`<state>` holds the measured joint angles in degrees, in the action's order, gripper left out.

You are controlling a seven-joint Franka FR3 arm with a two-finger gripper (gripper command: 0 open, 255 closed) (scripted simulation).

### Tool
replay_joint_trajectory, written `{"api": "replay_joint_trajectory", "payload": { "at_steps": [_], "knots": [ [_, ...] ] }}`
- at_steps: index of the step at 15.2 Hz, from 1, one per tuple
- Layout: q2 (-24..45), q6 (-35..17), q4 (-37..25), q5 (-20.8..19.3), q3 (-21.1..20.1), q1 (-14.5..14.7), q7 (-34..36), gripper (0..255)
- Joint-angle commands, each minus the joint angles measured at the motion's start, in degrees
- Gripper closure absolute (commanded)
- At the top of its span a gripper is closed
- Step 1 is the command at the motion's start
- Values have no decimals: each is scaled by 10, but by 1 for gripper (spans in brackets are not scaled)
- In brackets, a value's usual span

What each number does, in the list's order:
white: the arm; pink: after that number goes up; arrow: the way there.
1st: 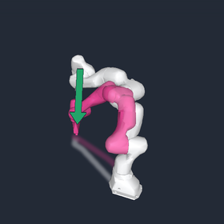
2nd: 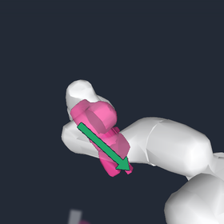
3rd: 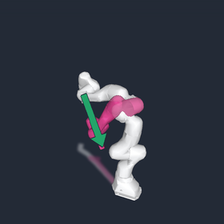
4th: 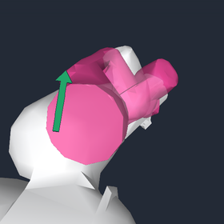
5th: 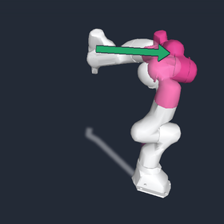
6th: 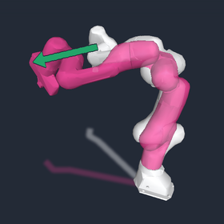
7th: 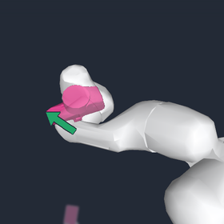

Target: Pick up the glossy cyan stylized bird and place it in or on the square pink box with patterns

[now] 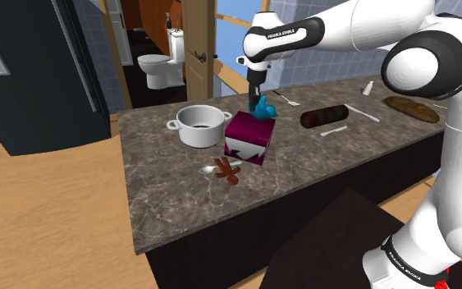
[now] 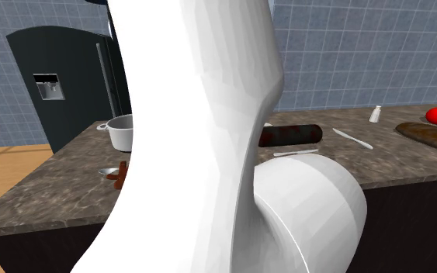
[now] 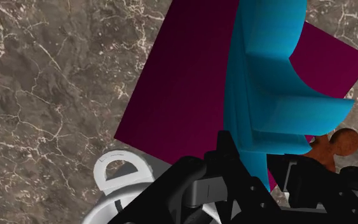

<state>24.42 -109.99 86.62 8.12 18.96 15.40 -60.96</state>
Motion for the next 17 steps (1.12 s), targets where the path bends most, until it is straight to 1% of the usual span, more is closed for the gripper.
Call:
{"api": "replay_joint_trajectory", "payload": {
  "at_steps": [1, 5, 13, 14, 17],
  "knots": [
    [2, -14, 11, 1, -1, 1, 0, 255],
    [10, -40, 30, 5, -2, 1, -3, 255],
    [10, -40, 30, 5, -2, 1, -3, 255],
    [10, -40, 30, 5, -2, 1, -3, 0],
    [10, -40, 30, 5, -2, 1, -3, 0]
  ]
}}
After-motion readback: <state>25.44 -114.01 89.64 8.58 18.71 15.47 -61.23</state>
